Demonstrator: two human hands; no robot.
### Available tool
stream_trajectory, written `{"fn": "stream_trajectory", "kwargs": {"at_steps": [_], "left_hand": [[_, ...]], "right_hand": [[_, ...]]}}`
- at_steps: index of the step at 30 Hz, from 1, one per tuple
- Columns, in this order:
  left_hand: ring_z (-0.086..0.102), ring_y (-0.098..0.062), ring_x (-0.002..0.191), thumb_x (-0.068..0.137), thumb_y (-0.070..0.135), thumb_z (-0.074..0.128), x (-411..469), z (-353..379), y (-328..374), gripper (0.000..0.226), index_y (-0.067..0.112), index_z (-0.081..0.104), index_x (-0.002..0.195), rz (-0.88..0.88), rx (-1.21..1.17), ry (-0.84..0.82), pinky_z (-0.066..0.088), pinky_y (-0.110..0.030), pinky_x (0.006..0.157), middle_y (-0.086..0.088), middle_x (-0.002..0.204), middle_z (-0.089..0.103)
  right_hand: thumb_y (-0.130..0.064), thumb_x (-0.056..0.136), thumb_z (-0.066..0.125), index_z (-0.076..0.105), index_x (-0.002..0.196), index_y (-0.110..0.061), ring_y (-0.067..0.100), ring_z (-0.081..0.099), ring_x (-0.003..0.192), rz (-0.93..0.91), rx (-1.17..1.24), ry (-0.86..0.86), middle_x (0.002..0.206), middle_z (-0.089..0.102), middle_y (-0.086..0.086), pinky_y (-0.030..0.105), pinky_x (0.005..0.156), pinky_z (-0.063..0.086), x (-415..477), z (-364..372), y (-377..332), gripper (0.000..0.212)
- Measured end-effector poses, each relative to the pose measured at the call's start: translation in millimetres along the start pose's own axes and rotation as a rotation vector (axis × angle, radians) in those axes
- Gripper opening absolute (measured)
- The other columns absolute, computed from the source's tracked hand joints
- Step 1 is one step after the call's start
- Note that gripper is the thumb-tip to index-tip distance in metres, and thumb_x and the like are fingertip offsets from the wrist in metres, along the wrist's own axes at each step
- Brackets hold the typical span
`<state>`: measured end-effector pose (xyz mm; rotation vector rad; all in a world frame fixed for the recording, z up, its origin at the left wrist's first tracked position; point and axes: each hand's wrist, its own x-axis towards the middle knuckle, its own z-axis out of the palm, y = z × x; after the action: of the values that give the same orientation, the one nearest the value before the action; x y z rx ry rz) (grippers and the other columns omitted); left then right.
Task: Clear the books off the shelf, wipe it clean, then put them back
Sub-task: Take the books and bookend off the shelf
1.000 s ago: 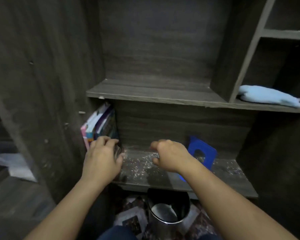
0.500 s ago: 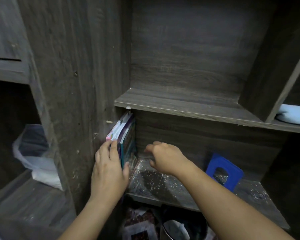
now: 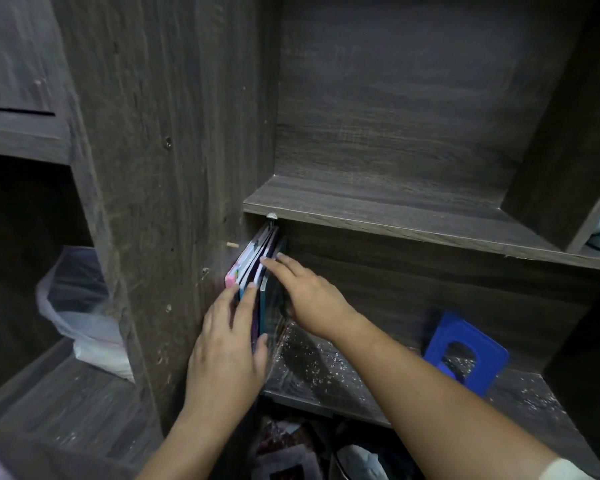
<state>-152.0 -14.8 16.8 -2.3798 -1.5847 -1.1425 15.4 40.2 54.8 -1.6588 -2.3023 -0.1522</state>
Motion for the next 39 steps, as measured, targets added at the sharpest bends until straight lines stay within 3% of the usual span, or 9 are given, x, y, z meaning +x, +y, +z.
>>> {"fn": "stream_trajectory", "kwargs": {"at_steps": [7, 11, 14, 19, 22, 25, 29, 33, 39], "left_hand": [[0.048, -0.031, 0.125, 0.072, 0.017, 0.077, -2, 7, -4, 0.073, -0.002, 0.047, 0.135, -0.008, -0.013, 0.024, 0.047, -0.042, 0.097, -0.015, 0.137, 0.046], [0.048, -0.032, 0.125, 0.070, 0.015, 0.078, -3, 8, -4, 0.075, -0.003, 0.046, 0.136, -0.004, -0.019, 0.037, 0.046, -0.043, 0.098, -0.016, 0.137, 0.046], [0.048, -0.032, 0.126, 0.070, 0.015, 0.079, -3, 9, -4, 0.077, -0.002, 0.045, 0.137, -0.001, -0.016, 0.039, 0.046, -0.044, 0.098, -0.016, 0.138, 0.045], [0.046, -0.032, 0.124, 0.068, 0.014, 0.080, -3, 9, -3, 0.079, -0.002, 0.045, 0.137, 0.003, -0.006, 0.047, 0.046, -0.045, 0.097, -0.016, 0.138, 0.045], [0.044, -0.032, 0.124, 0.068, 0.016, 0.081, -3, 10, -2, 0.081, -0.003, 0.043, 0.137, 0.005, 0.007, 0.049, 0.043, -0.043, 0.100, -0.017, 0.138, 0.043], [0.039, -0.034, 0.126, 0.068, 0.024, 0.083, -4, 9, 3, 0.085, -0.003, 0.043, 0.138, -0.016, 0.017, 0.072, 0.041, -0.046, 0.101, -0.019, 0.141, 0.039], [0.039, -0.037, 0.121, 0.064, 0.041, 0.084, -5, 9, 22, 0.090, 0.000, 0.048, 0.136, 0.043, -0.001, 0.097, 0.042, -0.051, 0.100, -0.019, 0.139, 0.042], [0.051, -0.016, 0.116, 0.068, 0.041, 0.083, -5, 14, 45, 0.073, 0.016, 0.053, 0.129, 0.078, -0.204, -0.071, 0.044, -0.033, 0.098, 0.002, 0.125, 0.054], [0.065, -0.019, 0.086, 0.078, 0.026, 0.076, -6, 21, 79, 0.024, 0.026, 0.065, 0.100, 0.096, -0.186, -0.222, 0.050, -0.029, 0.070, 0.004, 0.091, 0.068]], "right_hand": [[0.002, 0.085, 0.055, 0.048, 0.132, -0.004, 0.031, 0.035, 0.139, -0.139, -0.040, 0.170, 0.149, 0.039, 0.015, 0.043, 0.113, 0.031, 17, 3, 6, 0.048], [-0.004, 0.075, 0.064, 0.057, 0.108, -0.005, 0.034, 0.059, 0.109, -0.197, -0.128, 0.254, 0.111, 0.062, 0.016, 0.042, 0.094, 0.045, 28, 2, 9, 0.034], [-0.006, 0.065, 0.072, 0.057, 0.106, -0.009, 0.032, 0.059, 0.086, -0.207, -0.151, 0.289, 0.091, 0.059, 0.010, 0.041, 0.078, 0.048, 27, 4, 12, 0.043], [-0.004, 0.064, 0.076, 0.063, 0.081, -0.007, 0.030, 0.062, 0.066, -0.243, -0.200, 0.216, 0.069, 0.061, 0.008, 0.037, 0.068, 0.052, 26, 0, 24, 0.022], [-0.007, 0.065, 0.078, 0.061, 0.079, -0.008, 0.030, 0.065, 0.062, -0.203, -0.231, 0.148, 0.067, 0.063, 0.008, 0.034, 0.071, 0.054, 13, -8, 34, 0.022], [-0.014, 0.058, 0.087, 0.057, 0.072, -0.010, 0.026, 0.059, 0.052, -0.179, -0.191, 0.218, 0.060, 0.057, 0.004, 0.026, 0.053, 0.047, -9, -19, 43, 0.033], [-0.022, 0.065, 0.083, 0.055, 0.073, -0.011, 0.027, 0.059, 0.056, -0.127, -0.118, 0.333, 0.064, 0.057, 0.004, 0.026, 0.051, 0.043, -46, -41, 56, 0.032], [-0.047, 0.074, 0.053, 0.057, 0.079, -0.014, 0.025, 0.062, 0.067, 0.015, 0.032, 0.359, 0.074, 0.061, -0.001, 0.035, 0.053, 0.049, -84, -63, 65, 0.034], [-0.028, 0.067, 0.085, 0.054, 0.074, -0.014, 0.013, 0.056, 0.064, 0.251, 0.240, 0.358, 0.068, 0.060, -0.006, 0.035, 0.060, 0.046, -155, -93, 85, 0.035]]}}
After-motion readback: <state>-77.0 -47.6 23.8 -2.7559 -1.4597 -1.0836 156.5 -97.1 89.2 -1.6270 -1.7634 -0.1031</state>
